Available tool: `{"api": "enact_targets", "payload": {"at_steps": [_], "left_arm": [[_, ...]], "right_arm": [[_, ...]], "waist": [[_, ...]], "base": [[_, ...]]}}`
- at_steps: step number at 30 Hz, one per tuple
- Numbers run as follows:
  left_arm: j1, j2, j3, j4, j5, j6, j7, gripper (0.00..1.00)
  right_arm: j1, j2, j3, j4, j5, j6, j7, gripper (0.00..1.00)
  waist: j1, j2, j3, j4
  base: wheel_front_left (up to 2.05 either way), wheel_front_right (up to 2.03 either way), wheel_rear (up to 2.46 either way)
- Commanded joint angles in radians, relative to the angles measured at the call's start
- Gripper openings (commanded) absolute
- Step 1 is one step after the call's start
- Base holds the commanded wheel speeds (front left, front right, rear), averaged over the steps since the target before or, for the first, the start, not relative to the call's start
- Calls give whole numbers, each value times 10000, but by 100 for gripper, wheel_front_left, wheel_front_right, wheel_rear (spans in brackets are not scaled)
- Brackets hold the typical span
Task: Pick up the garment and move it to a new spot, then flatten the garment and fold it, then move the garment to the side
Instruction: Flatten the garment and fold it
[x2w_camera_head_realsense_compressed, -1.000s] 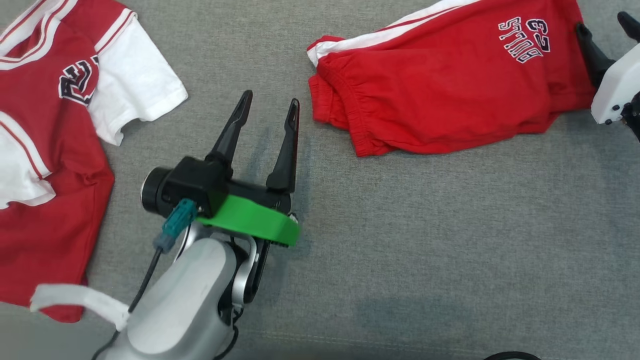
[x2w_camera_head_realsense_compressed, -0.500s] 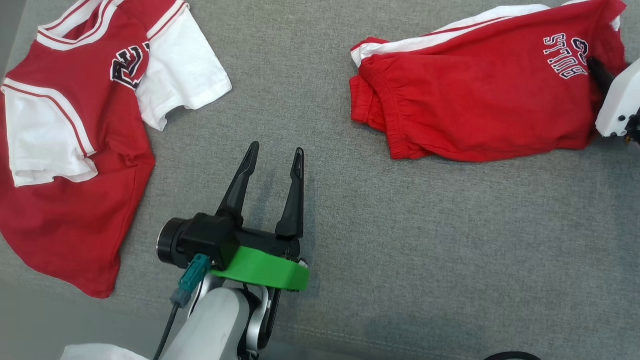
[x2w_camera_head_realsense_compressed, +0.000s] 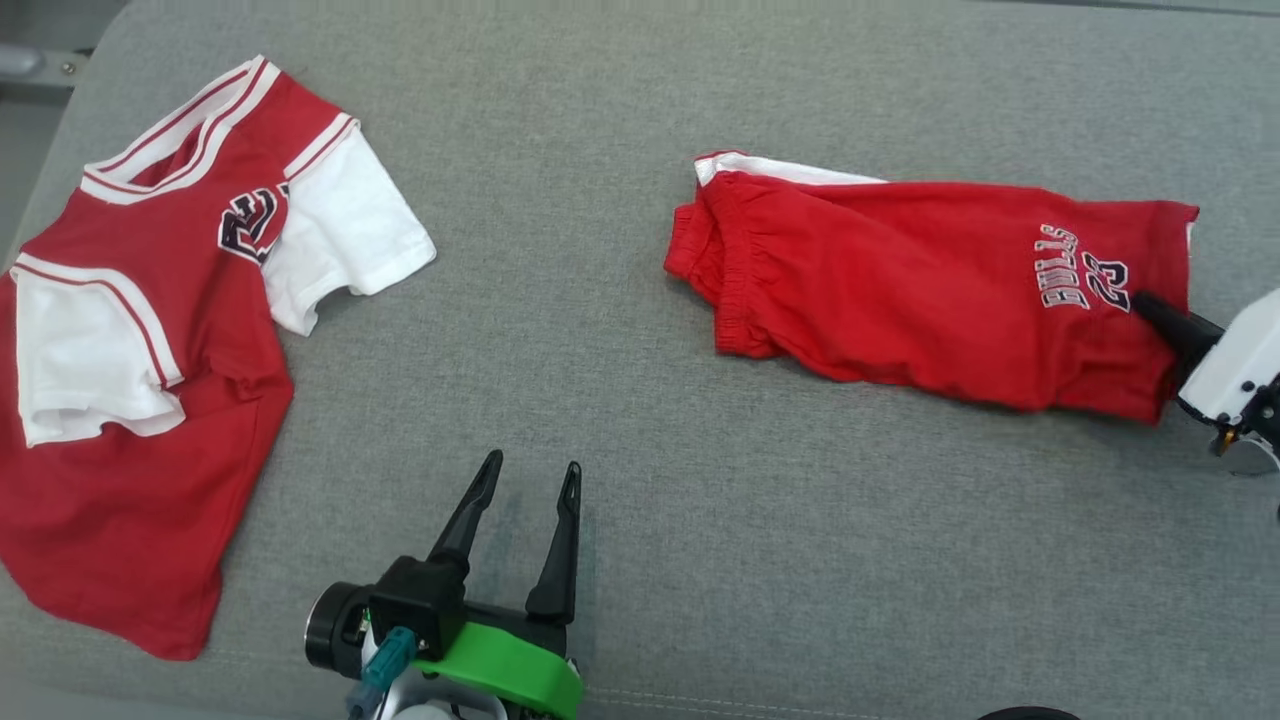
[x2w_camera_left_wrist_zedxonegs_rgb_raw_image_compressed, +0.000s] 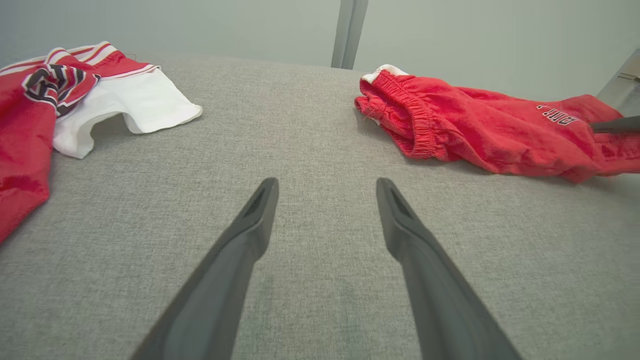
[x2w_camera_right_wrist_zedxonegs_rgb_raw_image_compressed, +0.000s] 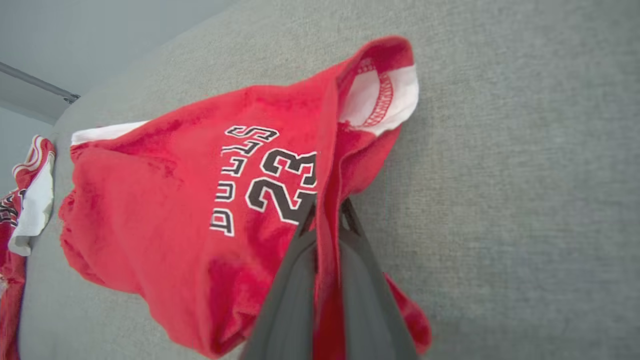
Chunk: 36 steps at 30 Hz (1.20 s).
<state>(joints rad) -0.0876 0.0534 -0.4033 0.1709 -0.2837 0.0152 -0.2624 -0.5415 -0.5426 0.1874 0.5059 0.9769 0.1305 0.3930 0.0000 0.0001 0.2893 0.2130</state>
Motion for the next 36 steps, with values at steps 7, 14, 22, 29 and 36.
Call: {"api": "enact_targets", "payload": {"at_steps": [7, 14, 22, 29, 36], "left_arm": [[190, -12, 198, 186, 415, -484, -31, 100], [352, -20, 91, 229, 424, -645, -31, 100], [533, -21, -47, 167, 341, -631, -31, 100], [326, -19, -10, 259, 404, -652, -31, 100], [53, -19, 45, 425, 455, -706, -32, 100]], "right_arm": [[1380, -230, -1602, 662, 364, 3, 371, 0], [1425, -615, -2754, 1687, -656, 3, -571, 0], [1058, -121, -2119, -1502, -595, 3, 2, 0], [1126, 1227, -404, -3664, -1205, 3, 965, 0], [758, 2375, 430, -2813, -2576, 3, 669, 0]], "waist": [[0, -1, -685, -814], [0, -1, -571, -860], [0, -1, -602, -999], [0, -1, -578, -1130], [0, -1, -517, -958]], "base": [[0, 0, 0], [0, 0, 0], [0, 0, 0], [0, 0, 0], [0, 0, 0]]}}
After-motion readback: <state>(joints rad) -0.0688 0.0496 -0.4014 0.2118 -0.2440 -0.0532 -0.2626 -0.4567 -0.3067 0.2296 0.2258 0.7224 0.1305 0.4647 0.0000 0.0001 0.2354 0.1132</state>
